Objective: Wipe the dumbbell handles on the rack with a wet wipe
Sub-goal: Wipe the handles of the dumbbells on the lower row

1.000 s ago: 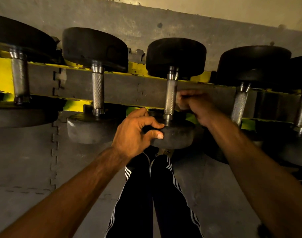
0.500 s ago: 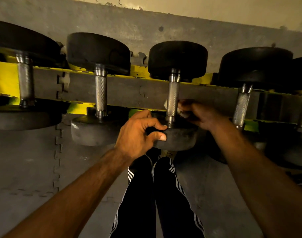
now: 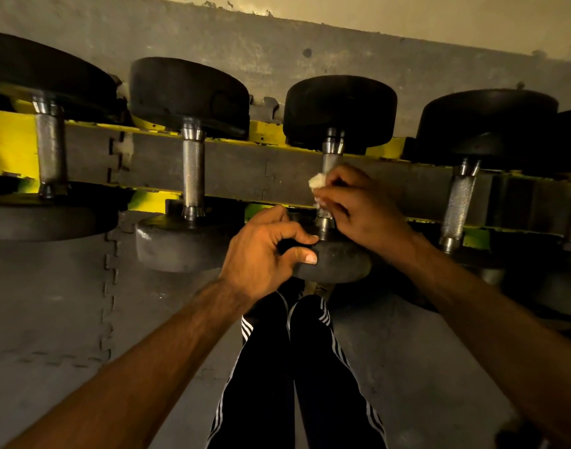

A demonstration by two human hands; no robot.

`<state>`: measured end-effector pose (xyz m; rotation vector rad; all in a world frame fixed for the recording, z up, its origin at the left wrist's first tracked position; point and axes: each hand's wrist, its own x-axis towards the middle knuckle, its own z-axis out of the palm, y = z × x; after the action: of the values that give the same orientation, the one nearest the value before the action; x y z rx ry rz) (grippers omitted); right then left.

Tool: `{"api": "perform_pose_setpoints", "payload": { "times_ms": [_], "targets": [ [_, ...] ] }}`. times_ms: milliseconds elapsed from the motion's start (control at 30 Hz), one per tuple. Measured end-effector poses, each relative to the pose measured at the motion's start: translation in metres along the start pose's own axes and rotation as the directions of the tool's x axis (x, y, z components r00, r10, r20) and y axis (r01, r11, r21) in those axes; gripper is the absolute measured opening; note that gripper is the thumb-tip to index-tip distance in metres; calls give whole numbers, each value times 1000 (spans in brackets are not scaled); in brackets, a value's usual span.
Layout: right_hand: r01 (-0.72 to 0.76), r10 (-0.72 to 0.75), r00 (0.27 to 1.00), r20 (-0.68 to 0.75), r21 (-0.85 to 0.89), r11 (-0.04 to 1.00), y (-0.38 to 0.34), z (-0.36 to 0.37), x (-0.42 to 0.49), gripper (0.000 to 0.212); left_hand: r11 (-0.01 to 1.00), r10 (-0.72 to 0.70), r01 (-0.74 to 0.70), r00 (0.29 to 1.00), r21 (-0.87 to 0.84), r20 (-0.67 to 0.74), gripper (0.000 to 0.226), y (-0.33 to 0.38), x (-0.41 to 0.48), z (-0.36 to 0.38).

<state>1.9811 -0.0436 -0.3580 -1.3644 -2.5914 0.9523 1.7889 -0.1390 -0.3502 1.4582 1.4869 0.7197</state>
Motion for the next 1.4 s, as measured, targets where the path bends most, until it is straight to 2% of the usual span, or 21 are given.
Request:
{"api": "perform_pose_setpoints", "payload": {
  "times_ms": [100,167,233,267,333,433,500,567,633,733,867,967,1000,1033,1100,1133,1200,1233,1300,1333,1400],
  "targets": [
    [-32,25,999,-29,-287,958,-13,-7,27,29,1000,-5,5,1000,-5,-17,30,0,-2,1],
    [-110,189,975,120,-481,870,-30,-9,50,24,1000,-7,7,1000,-2,-21,28,0,-3,2],
    [-40,282,918,278,-643,765,-46,-13,61,16,1000,-8,8,1000,-8,-26,26,0,-3,3],
    [39,248,912,326,-671,740,-51,-15,61,13,1000,-8,8,999,-13,-33,24,0,-4,3],
    [184,114,901,418,-606,774,-52,-19,51,17,1000,-10,9,999,-17,-43,24,0,-5,4],
    [268,-15,843,538,-397,878,-37,-31,39,21,1000,-6,5,999,-11,-42,22,0,-4,4],
    [244,-88,891,446,-305,921,-24,-32,40,19,1000,-10,10,999,-9,-41,22,-1,-4,4],
    [138,-70,952,297,-216,966,-13,-33,36,17,1000,-18,18,999,-17,-34,22,-2,-4,3],
    [96,-39,953,301,-177,980,-10,-32,26,19,1000,-8,8,1000,-17,-26,23,-2,-4,3],
    [174,-33,861,507,-233,957,-27,-29,19,26,1000,2,-2,1000,16,-15,24,-2,-3,2],
    [237,111,778,619,-451,861,-54,-20,51,21,1000,5,-5,1000,7,-15,25,-3,-3,2],
    [261,236,649,723,-503,824,-69,-17,69,18,1000,-5,5,1000,9,-15,24,-1,-2,2],
    [247,244,643,726,-498,831,-69,-18,70,12,1000,-5,6,1000,11,-17,24,-1,-2,2],
    [231,224,671,707,-486,843,-68,-20,67,7,1000,-3,3,1000,11,-19,25,-1,-2,2],
    [202,96,790,606,-405,891,-56,-25,54,9,1000,2,-2,1000,7,-20,27,-1,-3,2],
    [187,25,838,545,-331,925,-46,-26,44,11,1000,4,-4,1000,3,-19,28,-1,-3,1],
    [95,-29,883,469,-119,988,-24,-28,19,15,1000,7,-7,1000,2,-23,29,-1,-4,2],
    [-25,17,903,430,12,1000,-17,-28,6,15,1000,4,-4,1000,6,-28,29,-2,-4,2],
    [-296,228,928,294,213,931,-5,-20,-17,12,1000,-12,12,999,8,-34,26,-3,-4,3],
    [-403,347,909,232,277,872,-2,-13,-25,10,1000,-20,21,999,5,-31,25,-3,-4,3],
    [-582,547,810,211,402,707,2,-1,-29,13,1000,-21,21,1000,-6,-22,26,-3,-4,3]
  ]
}}
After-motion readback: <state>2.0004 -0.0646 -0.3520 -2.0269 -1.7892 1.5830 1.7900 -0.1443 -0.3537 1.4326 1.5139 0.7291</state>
